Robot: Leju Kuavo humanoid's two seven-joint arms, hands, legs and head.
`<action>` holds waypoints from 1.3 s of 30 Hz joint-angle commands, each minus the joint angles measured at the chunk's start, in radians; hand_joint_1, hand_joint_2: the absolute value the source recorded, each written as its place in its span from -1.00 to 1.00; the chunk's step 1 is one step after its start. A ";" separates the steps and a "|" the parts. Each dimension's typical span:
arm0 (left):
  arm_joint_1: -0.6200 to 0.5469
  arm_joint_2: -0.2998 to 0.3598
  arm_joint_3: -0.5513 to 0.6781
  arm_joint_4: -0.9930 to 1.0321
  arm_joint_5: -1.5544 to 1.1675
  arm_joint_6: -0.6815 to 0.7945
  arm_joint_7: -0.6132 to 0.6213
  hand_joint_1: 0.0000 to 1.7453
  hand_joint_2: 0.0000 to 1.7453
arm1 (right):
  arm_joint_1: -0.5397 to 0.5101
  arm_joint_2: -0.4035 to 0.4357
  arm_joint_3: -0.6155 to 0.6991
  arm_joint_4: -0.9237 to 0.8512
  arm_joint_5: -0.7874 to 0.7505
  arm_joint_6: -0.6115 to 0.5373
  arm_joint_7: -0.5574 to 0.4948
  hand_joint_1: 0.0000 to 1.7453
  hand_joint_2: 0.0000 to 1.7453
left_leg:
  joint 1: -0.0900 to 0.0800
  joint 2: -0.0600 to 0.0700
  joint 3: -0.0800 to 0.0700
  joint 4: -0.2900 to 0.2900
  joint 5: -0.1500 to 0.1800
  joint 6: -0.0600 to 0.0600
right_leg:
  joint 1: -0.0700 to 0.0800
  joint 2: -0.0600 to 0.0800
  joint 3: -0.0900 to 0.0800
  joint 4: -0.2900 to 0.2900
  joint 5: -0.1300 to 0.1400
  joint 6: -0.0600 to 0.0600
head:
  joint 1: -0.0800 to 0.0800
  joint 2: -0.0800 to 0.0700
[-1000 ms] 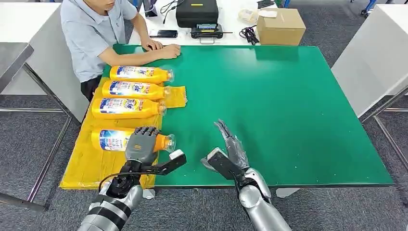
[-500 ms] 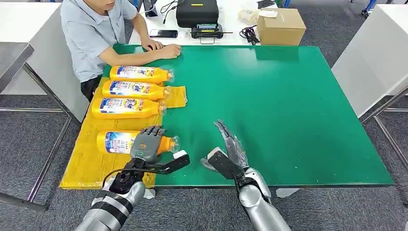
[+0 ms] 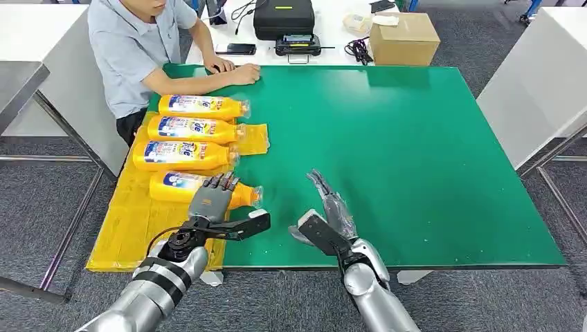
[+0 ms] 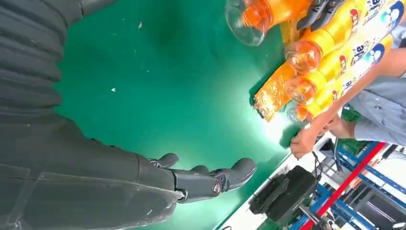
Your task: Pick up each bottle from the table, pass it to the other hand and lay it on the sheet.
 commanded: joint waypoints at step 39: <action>0.463 0.055 -0.115 -0.679 0.229 0.307 -0.291 -1.00 1.00 | 0.212 -0.022 -0.122 -0.213 -0.105 -0.012 -0.030 -1.00 1.00 | 0.001 0.001 0.000 0.000 -0.004 -0.003 | 0.001 0.001 -0.001 0.000 -0.003 -0.003 | 0.000 0.000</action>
